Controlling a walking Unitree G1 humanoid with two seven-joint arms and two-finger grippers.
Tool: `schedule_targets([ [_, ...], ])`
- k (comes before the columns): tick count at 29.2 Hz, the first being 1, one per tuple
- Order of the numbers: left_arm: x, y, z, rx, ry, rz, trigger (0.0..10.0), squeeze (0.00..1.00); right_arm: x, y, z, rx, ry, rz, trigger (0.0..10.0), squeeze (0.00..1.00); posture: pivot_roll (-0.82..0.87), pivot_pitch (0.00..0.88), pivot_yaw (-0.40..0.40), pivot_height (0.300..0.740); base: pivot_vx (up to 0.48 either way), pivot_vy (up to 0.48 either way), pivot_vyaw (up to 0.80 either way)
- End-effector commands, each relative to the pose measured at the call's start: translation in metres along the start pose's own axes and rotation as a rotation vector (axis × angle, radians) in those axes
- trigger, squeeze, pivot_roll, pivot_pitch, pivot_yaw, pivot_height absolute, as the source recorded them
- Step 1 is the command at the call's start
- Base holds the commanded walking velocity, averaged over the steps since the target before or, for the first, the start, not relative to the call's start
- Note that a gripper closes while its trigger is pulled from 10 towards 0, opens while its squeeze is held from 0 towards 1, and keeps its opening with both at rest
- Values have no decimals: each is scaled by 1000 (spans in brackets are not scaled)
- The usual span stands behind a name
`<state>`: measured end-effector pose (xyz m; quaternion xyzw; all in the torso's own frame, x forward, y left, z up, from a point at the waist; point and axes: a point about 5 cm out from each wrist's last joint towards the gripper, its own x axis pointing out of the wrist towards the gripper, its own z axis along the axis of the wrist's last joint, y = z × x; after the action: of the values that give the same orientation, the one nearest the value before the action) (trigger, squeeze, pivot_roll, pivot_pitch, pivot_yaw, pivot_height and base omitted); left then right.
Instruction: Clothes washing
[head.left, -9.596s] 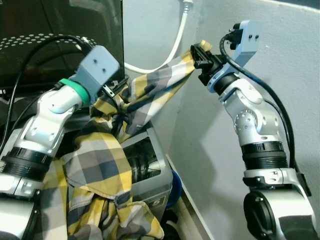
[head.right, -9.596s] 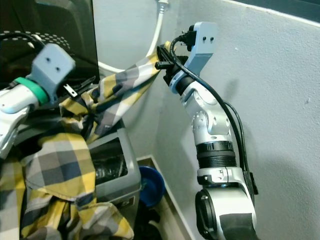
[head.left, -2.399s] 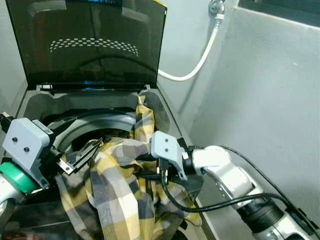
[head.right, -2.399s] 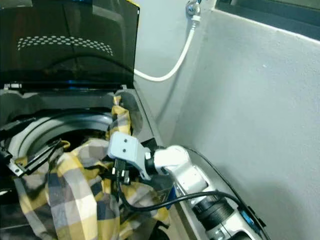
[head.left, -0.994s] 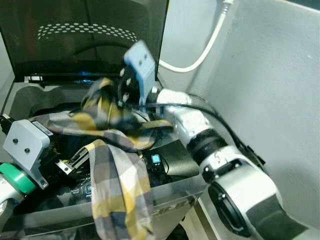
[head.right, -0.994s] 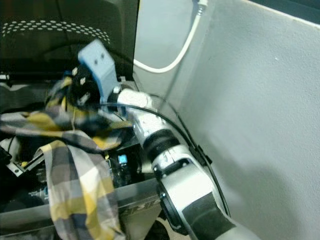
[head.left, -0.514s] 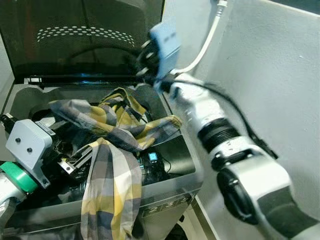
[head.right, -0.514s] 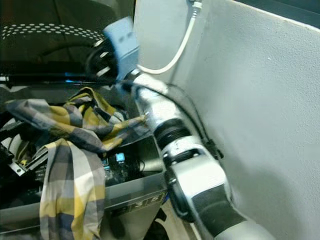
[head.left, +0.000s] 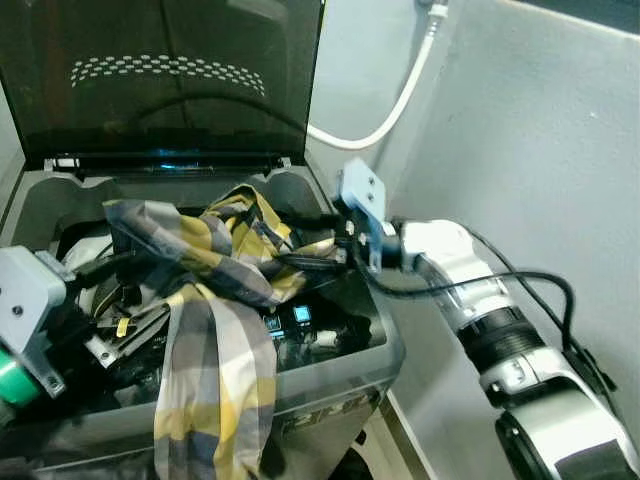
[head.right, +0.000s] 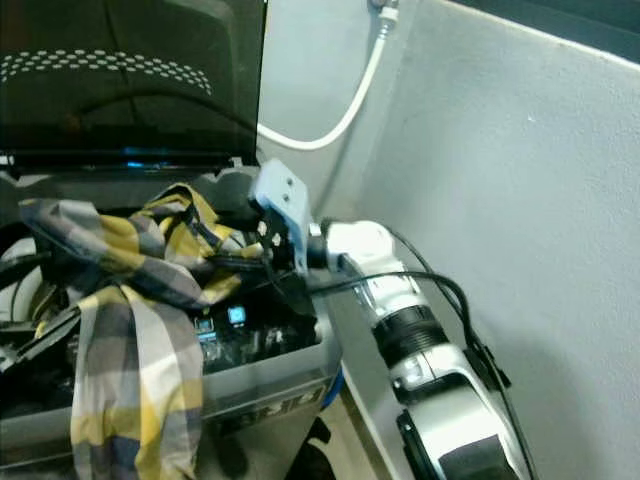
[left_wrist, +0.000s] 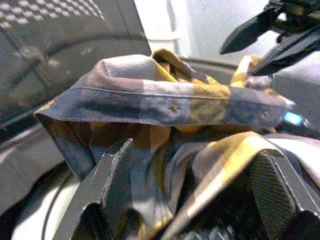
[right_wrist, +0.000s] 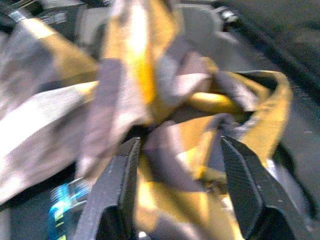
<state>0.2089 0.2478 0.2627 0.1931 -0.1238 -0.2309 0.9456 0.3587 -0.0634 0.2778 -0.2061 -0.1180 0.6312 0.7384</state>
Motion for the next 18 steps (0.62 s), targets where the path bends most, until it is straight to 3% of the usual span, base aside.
schedule_targets([
  [1, -6, 0, -1, 4, 29, -26, 10000, 0, -5, 7, 1, -1, 1, 67, 10000, 1000, 83, 23, -93, 740, 0, 0, 0],
  [6, -8, 4, 0, 17, 34, -9, 10000, 0, -10, 18, -5, 17, 42, 161, 10000, 1000, 84, 25, -95, 740, 0, 0, 0],
  [10, -10, 4, -2, 33, 70, -24, 10000, 0, -15, 40, -8, 67, 78, 310, 10000, 1000, 85, 31, -99, 740, 0, 0, 0],
  [15, -15, 2, -5, 15, 122, -66, 10000, 0, -18, 49, -10, 82, 104, 362, 10000, 1000, 83, 39, -97, 740, 0, 0, 0],
  [18, -20, -2, 1, -142, 126, -143, 10000, 0, -19, 50, -10, 80, 118, 356, 10000, 1000, 81, 43, -94, 740, 0, 0, 0],
])
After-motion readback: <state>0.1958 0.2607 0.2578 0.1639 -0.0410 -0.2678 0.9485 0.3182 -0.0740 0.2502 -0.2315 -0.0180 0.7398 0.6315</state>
